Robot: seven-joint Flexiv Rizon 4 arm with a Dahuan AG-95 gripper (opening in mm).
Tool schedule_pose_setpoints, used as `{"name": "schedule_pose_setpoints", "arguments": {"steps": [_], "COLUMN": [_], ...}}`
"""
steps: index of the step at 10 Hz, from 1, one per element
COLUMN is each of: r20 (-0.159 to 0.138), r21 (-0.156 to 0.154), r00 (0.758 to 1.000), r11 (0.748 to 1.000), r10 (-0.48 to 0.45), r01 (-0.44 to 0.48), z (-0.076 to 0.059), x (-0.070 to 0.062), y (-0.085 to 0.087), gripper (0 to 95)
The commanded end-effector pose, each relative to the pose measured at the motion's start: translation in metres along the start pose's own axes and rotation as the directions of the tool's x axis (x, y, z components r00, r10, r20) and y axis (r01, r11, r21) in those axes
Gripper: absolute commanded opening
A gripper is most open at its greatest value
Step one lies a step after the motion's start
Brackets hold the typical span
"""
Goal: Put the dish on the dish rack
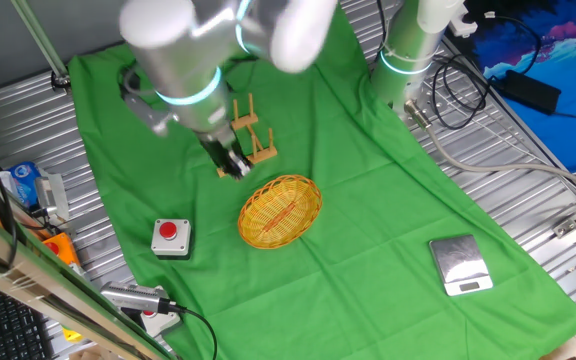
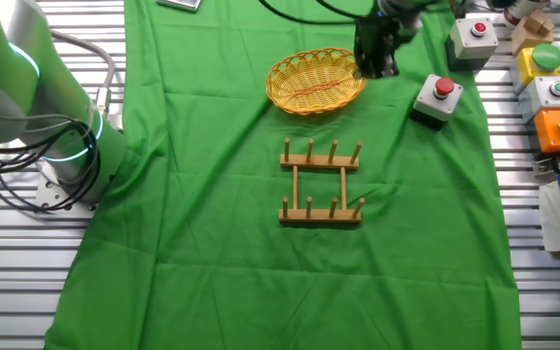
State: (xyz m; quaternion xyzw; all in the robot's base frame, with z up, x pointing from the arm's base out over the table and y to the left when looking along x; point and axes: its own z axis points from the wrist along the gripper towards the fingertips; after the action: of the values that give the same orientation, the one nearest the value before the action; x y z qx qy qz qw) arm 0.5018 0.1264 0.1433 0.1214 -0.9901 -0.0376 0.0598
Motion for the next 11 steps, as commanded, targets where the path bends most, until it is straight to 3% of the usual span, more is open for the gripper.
{"name": "schedule_pose_setpoints", "arguments": {"steps": [1, 3, 8, 11], "r20": [0.005, 0.006, 0.022, 0.013], "r21": [0.017, 0.015, 0.006, -0.003], "r00": [0.999, 1.000, 0.999, 0.992], "r11": [0.999, 1.000, 1.000, 0.993], "r10": [0.039, 0.014, -0.027, -0.122], "r01": [-0.039, -0.014, 0.027, 0.122], "z": [0.015, 0.020, 0.020, 0.020], "x": [-0.009, -0.012, -0.011, -0.011], "y": [0.026, 0.038, 0.037, 0.037], "gripper": [0.0, 0.0, 0.0, 0.0]}}
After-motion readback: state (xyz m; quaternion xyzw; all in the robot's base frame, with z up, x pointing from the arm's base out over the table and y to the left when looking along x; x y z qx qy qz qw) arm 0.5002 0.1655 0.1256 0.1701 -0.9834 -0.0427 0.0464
